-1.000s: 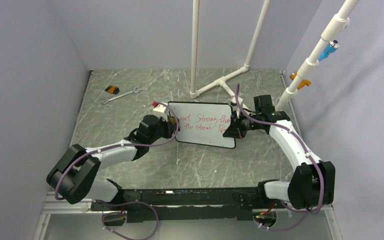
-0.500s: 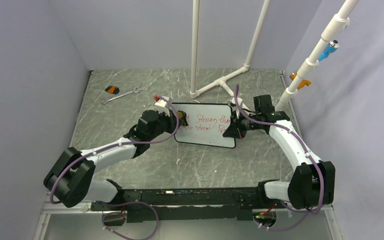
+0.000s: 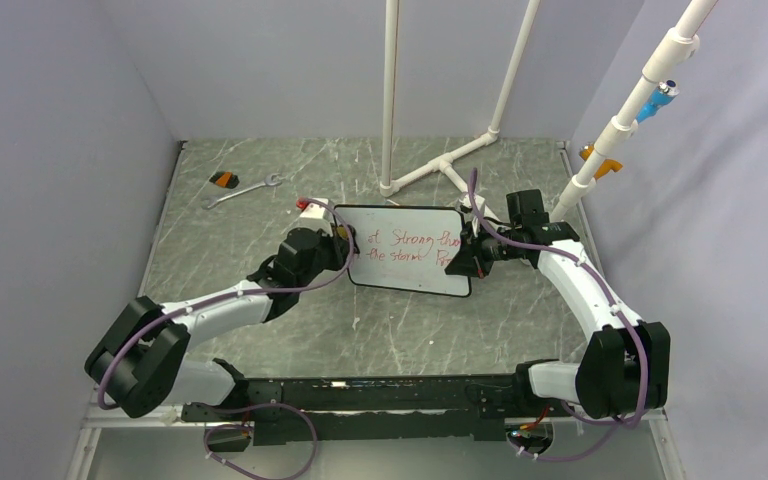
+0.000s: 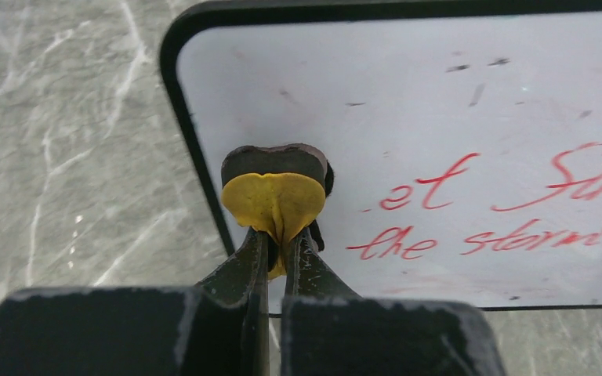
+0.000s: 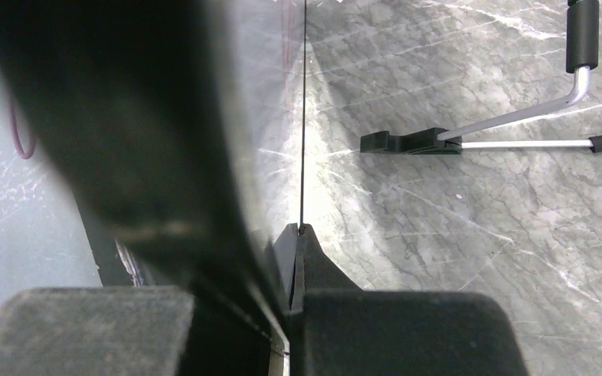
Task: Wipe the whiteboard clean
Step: Erase the whiteboard at the center of the board.
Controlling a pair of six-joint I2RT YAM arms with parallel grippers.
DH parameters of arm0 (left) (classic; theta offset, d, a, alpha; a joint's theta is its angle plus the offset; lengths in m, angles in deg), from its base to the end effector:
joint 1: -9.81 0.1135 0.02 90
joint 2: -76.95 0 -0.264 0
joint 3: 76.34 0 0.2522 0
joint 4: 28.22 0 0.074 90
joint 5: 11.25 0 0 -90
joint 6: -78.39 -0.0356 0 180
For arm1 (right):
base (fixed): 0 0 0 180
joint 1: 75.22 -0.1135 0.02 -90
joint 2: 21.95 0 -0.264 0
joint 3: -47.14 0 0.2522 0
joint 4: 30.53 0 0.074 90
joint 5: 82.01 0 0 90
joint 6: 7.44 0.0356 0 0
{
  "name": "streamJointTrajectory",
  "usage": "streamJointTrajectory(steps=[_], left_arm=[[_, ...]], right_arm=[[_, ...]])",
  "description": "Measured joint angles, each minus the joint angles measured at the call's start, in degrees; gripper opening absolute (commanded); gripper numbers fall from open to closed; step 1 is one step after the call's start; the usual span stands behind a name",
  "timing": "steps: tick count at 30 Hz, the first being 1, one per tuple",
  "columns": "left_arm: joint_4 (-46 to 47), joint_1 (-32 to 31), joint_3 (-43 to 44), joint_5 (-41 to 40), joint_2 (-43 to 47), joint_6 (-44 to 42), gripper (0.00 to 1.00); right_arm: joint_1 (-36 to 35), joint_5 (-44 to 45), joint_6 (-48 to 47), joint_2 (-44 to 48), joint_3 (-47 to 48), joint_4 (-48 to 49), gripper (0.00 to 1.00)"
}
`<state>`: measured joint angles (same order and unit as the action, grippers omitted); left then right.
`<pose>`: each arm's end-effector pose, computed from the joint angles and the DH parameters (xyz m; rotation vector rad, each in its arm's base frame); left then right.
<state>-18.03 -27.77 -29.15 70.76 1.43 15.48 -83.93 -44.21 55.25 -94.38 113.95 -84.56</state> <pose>0.2248 -0.1667 0.2154 0.0793 1.9335 -0.6351 0.2327 0.0641 0.2578 -1.0017 2.0928 1.0111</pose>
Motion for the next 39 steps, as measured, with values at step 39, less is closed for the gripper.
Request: streamJointTrajectory(steps=[39], left_arm=[[-12.8,-2.8,9.5,-1.0,-2.1,-6.2,0.00]], right_arm=[[0.1,0.3,0.4,0.0,0.0,0.5,0.00]])
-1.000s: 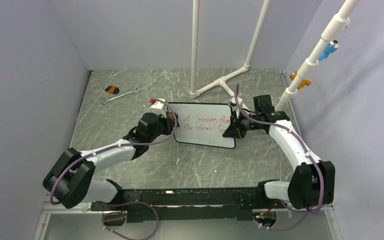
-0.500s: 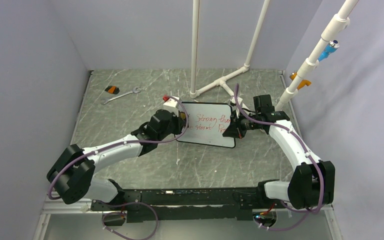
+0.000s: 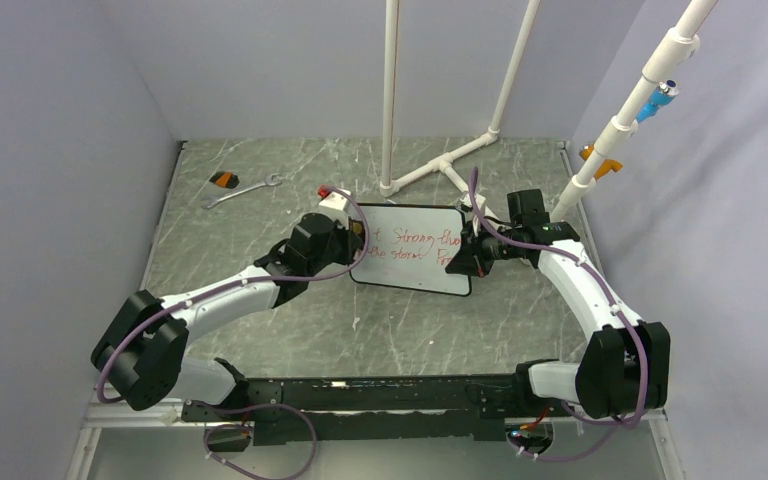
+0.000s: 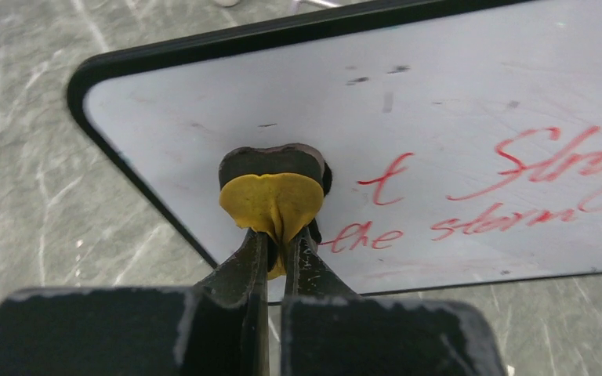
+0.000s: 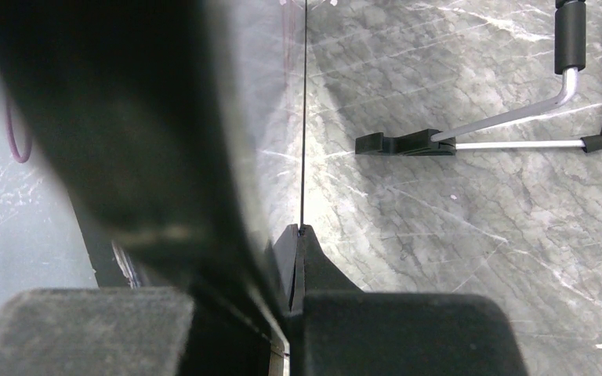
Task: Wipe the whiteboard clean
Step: Erase the whiteboard at the center of the board.
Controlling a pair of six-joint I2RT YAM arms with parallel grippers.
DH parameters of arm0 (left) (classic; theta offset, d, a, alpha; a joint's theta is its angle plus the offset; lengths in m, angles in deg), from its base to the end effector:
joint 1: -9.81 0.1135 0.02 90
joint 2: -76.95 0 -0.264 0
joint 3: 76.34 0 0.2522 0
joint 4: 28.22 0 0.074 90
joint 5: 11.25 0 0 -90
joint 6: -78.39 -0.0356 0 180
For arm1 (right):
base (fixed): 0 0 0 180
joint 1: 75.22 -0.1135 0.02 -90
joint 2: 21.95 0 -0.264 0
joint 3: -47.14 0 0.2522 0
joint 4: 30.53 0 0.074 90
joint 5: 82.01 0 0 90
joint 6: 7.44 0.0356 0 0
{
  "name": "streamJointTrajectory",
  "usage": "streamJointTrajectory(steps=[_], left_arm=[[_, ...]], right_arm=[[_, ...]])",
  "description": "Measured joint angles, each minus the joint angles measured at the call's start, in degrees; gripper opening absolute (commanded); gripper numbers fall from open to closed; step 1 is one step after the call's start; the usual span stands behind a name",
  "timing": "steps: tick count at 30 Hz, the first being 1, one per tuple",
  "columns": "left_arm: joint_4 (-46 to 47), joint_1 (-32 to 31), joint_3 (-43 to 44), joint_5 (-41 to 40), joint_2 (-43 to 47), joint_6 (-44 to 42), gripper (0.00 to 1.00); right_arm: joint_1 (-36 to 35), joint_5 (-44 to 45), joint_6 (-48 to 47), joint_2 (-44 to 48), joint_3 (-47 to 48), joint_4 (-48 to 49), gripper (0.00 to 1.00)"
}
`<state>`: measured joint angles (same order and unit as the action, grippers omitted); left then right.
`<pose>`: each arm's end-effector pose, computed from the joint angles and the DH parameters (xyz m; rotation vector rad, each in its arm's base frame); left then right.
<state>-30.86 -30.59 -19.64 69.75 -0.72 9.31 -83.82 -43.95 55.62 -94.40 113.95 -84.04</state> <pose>0.2314 -0.1896 0.2374 0.2386 2.0034 -0.5358 0.2337 0.0637 0.2581 -0.9949 2.0929 1.0034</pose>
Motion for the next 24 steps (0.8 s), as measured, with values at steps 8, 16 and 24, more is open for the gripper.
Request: streamJointTrajectory(steps=[8,16,24], left_arm=[[4.5,-0.8,0.0,7.9,0.0,-0.5,0.00],[-1.9,-1.6,2.9,-1.4,0.0,2.3,0.00],[-2.1,0.0,2.7,1.2,0.0,1.7,0.00]], right_arm=[[0.0,0.0,-0.6,0.0,0.0,0.1,0.00],[-0.1,0.0,-0.5,0.0,0.0,0.2,0.00],[0.0,0.0,-0.3,-0.2,0.0,0.1,0.00]])
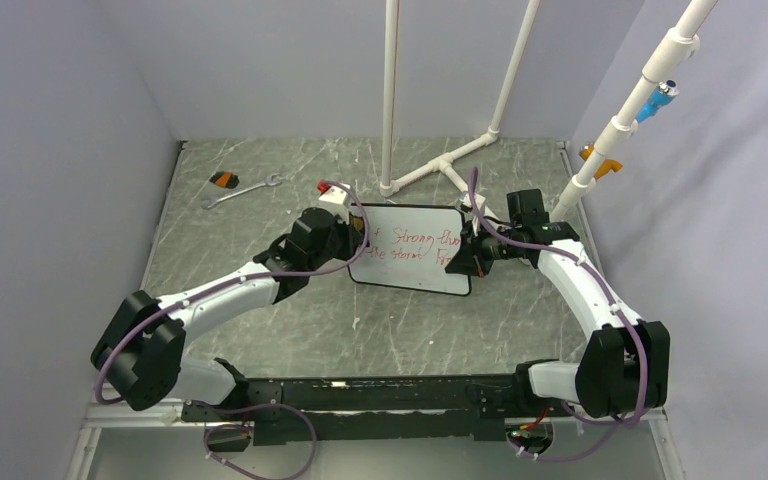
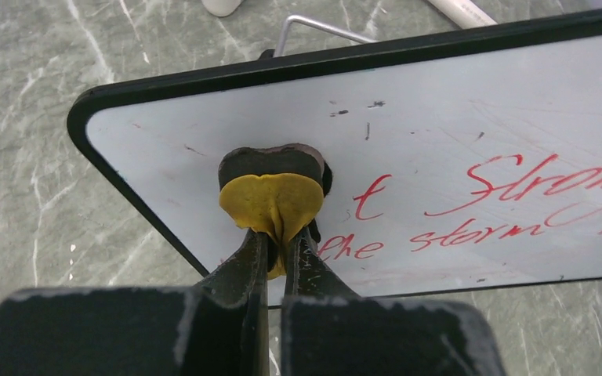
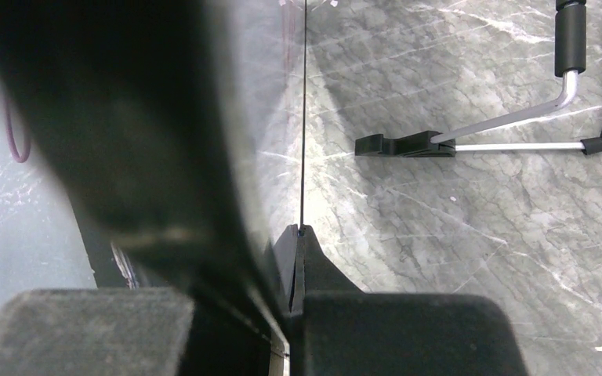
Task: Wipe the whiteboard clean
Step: Erase the whiteboard at the center of the board.
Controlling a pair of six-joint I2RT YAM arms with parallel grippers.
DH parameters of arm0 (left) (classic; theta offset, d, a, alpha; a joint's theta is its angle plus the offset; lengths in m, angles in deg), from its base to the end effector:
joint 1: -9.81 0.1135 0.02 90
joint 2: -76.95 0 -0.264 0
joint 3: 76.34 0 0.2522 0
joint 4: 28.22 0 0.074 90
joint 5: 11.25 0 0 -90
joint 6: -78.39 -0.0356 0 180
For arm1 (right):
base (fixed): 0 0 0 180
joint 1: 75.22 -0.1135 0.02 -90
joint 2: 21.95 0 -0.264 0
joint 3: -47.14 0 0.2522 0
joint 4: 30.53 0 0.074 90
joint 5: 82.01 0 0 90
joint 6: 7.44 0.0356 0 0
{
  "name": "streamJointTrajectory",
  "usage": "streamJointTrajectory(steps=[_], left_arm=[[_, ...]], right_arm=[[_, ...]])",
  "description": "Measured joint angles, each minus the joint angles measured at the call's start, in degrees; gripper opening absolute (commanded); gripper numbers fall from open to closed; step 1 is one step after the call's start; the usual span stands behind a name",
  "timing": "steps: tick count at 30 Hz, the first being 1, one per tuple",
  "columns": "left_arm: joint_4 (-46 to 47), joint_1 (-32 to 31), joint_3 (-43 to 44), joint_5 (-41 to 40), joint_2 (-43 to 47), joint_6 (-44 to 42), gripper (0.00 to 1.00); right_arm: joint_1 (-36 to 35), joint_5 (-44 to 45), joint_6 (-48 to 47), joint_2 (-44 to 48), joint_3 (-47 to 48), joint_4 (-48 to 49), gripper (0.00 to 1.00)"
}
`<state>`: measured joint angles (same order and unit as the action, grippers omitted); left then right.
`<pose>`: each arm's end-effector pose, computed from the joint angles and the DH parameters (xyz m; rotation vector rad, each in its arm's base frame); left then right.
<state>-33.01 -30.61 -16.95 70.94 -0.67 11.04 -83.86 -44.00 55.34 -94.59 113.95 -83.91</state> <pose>0.2342 -0.1931 0.2497 0.2211 2.0031 -0.5795 0.2343 0.0640 0.2575 -1.0002 2.0897 1.0029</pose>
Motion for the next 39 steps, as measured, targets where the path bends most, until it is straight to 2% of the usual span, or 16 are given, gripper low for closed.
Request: streamJointTrajectory(steps=[3,8,16,24,32,39], left_arm=[[0.5,0.3,0.2,3.7,-0.2,-0.8,0.00],[0.4,-3.3,3.1,5.8,-1.8,-1.4,0.00],[-4.5,-5.6,5.9,-3.1,-2.9,2.7,0.00],[-10.6,-3.3,6.2,-7.6,-3.2,5.4,0.00],[-9.2,-1.4,6.2,0.4,-3.3,-0.3,0.00],[-5.6,-1.3,3.9,3.1,-2.3,-2.2,0.00]], right_arm=[[0.0,0.0,0.0,-0.1,0.0,0.0,0.00],[0.1,-0.4,-0.2,-0.6,0.0,0.2,0.00],[-0.3,-1.0,0.5,-1.5,0.0,1.0,0.00],[-0.5,-1.0,1.3,-1.6,0.0,1.2,0.00],[-0.7,-0.7,2.0,-1.6,0.4,1.1,0.00],[-1.0,-0.3,1.7,-1.8,0.7,1.0,0.00]])
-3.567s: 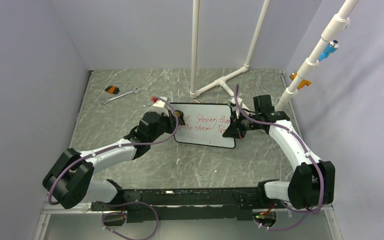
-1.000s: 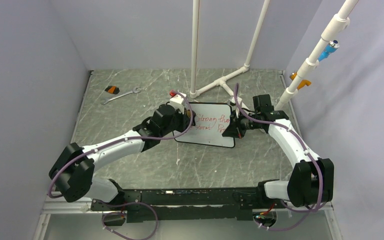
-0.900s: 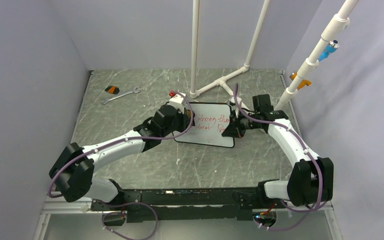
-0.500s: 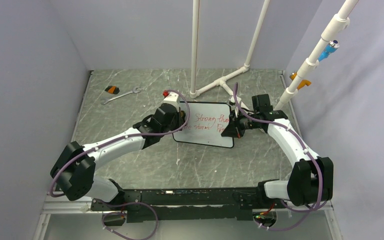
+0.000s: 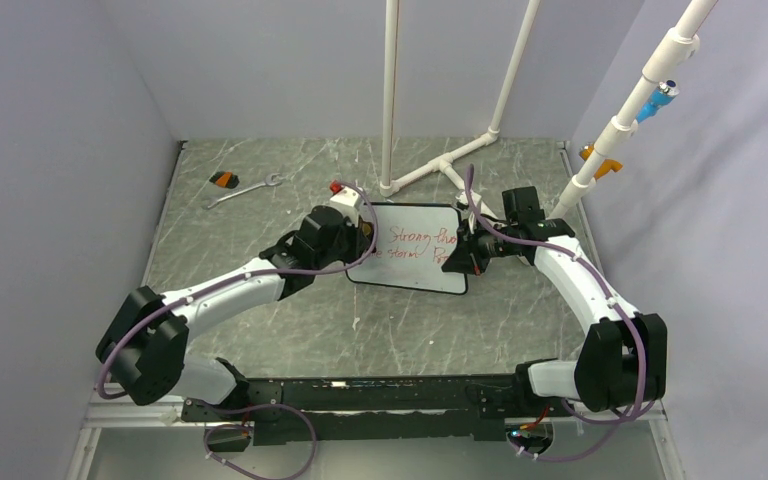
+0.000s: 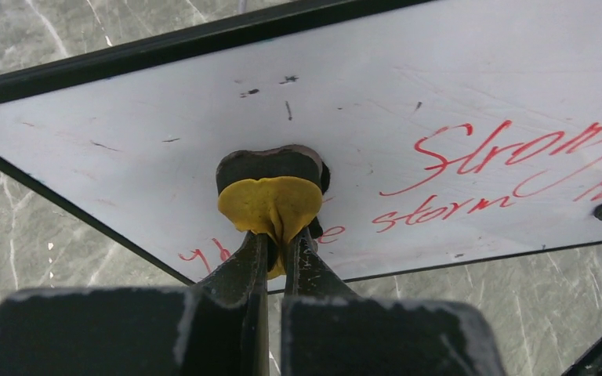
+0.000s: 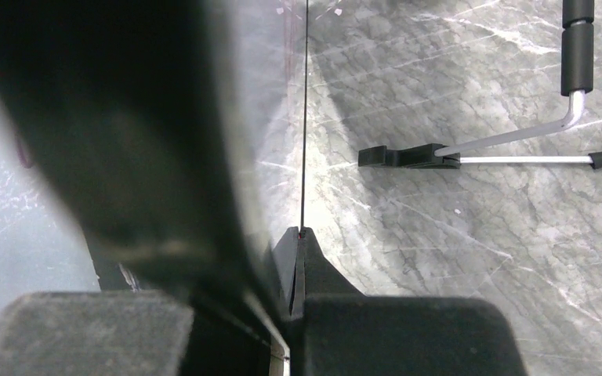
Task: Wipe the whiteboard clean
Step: Erase the whiteboard at the center of the board.
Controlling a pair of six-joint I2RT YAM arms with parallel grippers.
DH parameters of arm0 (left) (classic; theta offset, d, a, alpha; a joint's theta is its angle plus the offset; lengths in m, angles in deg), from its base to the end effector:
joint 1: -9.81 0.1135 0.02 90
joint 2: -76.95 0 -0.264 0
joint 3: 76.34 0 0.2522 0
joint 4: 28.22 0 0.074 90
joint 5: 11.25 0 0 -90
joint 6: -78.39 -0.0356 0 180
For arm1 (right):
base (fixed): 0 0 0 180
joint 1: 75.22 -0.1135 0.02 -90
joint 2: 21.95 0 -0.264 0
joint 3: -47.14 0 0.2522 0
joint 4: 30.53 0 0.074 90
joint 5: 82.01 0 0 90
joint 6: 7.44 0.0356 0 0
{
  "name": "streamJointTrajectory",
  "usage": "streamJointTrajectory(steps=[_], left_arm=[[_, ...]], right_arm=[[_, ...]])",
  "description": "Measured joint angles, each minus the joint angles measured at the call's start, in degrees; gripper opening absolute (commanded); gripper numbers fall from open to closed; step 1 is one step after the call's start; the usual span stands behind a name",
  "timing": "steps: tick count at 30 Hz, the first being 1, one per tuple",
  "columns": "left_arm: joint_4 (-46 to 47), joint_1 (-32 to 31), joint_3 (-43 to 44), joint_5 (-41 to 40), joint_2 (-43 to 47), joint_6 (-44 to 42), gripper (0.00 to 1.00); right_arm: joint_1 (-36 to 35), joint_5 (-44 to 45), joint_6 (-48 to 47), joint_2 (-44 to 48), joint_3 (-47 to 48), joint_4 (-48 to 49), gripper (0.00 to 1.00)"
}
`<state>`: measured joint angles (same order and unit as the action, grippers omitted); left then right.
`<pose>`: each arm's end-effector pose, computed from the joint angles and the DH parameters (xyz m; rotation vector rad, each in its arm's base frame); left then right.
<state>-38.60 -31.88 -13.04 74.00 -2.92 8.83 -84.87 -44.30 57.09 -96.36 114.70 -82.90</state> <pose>0.2356 -0.2059 0.2518 0.3333 2.0650 -0.5876 0.2402 0.0694 0.2554 -0.9919 2.1026 1.0328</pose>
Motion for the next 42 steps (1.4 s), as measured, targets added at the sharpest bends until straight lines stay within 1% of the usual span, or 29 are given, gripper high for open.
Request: streamJointTrajectory(steps=[5,10,12,19,22,25,31,34,36,42], left_arm=[[1.9,0.0,-1.7,0.8,1.2,-0.1,0.00],[1.9,0.0,-1.7,1.0,1.3,-0.3,0.00],[1.3,-0.3,-1.4,-0.3,1.3,0.2,0.00],[-4.6,-1.9,1.1,-9.3,1.2,5.4,0.00],[-5.0,-1.9,1.3,-9.8,1.2,5.7,0.00],[-4.3,-1.6,1.2,-7.5,1.2,4.0,0.00],[-0.1,-0.3,0.5,2.9,0.6,0.2,0.00],[1.5,-0.4,0.3,4.3,0.1,0.2,0.00],[1.6,-0.5,0.2,2.9,0.1,1.5,0.00],[-1.6,-2.3,0.5,-8.3,0.3,7.4,0.00]], right_arm=[[-0.7,0.5,-0.8,-0.1,0.4,0.0,0.00],[-0.8,0.6,-1.1,-0.2,0.5,0.1,0.00],[-0.9,0.6,-1.2,-0.2,0.5,0.1,0.00],[-1.9,0.8,-1.4,-0.6,0.5,1.2,0.00],[-2.0,0.8,-1.3,-0.8,0.5,1.5,0.00],[-2.0,0.7,-1.3,-0.8,0.5,1.7,0.00],[-1.8,0.7,-0.8,-1.0,0.5,1.6,0.00],[-1.6,0.7,-0.4,-1.1,0.5,1.6,0.00],[-1.6,0.7,-0.3,-1.1,0.5,1.7,0.00],[-1.8,0.7,-0.3,-1.2,0.5,1.9,0.00]])
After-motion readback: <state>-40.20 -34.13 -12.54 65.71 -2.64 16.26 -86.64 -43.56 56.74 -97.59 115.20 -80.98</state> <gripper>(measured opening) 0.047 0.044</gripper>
